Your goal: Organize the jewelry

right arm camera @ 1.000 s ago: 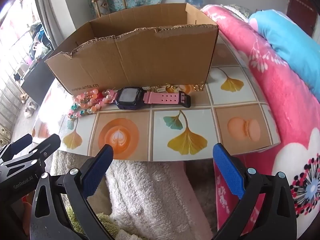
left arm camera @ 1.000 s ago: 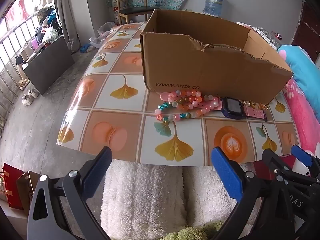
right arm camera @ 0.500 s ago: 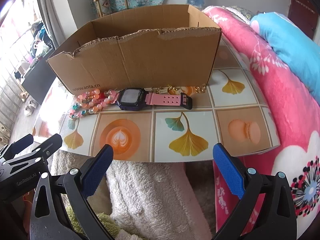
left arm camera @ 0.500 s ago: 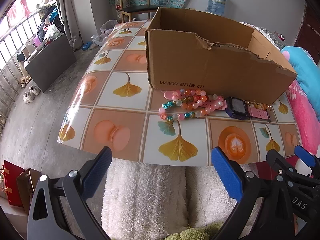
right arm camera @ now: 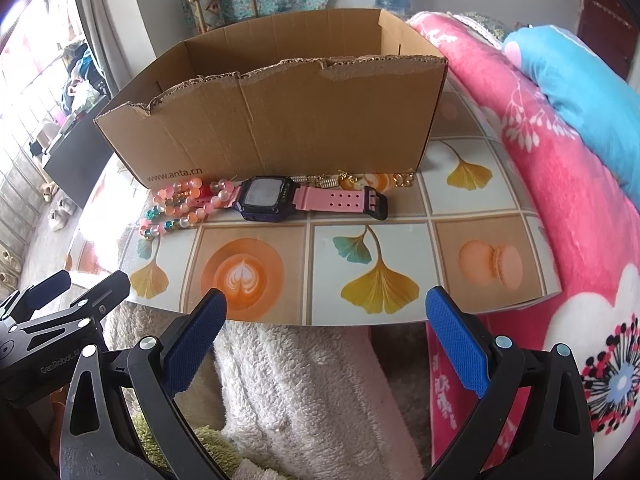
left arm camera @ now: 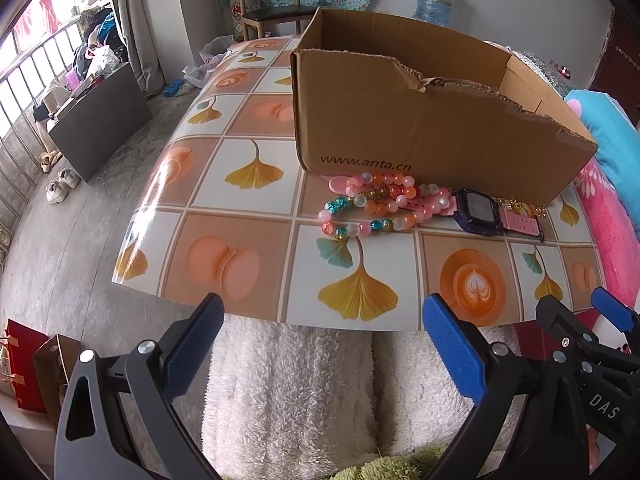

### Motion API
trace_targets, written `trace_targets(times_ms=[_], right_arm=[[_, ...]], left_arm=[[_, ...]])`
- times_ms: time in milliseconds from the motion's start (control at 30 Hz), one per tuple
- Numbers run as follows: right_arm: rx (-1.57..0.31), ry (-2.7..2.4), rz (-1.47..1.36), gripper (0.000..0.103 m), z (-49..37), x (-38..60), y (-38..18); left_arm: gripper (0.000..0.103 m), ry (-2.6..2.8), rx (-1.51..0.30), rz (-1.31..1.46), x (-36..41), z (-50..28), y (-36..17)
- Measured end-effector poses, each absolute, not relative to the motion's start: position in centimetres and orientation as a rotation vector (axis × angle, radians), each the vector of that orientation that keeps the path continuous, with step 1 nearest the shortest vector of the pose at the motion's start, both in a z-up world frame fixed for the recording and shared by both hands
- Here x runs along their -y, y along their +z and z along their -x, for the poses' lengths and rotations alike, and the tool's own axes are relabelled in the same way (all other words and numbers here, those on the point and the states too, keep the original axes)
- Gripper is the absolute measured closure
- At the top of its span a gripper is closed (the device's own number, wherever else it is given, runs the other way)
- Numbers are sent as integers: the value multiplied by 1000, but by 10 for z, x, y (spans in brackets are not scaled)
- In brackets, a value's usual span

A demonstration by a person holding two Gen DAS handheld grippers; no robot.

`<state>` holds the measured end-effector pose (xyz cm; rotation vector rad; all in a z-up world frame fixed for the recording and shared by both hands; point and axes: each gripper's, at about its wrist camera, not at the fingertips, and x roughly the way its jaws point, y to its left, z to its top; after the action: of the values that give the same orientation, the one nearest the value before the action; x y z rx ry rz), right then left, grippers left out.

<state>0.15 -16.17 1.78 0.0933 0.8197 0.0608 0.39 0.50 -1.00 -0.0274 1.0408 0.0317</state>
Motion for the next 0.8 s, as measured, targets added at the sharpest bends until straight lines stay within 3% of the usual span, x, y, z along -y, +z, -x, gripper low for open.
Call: trace_targets(times_ms=[800], right_arm=[[-830, 71, -109, 7, -3, 163, 16]], left_arm=[[5, 34, -1040, 25, -3, -3, -9]])
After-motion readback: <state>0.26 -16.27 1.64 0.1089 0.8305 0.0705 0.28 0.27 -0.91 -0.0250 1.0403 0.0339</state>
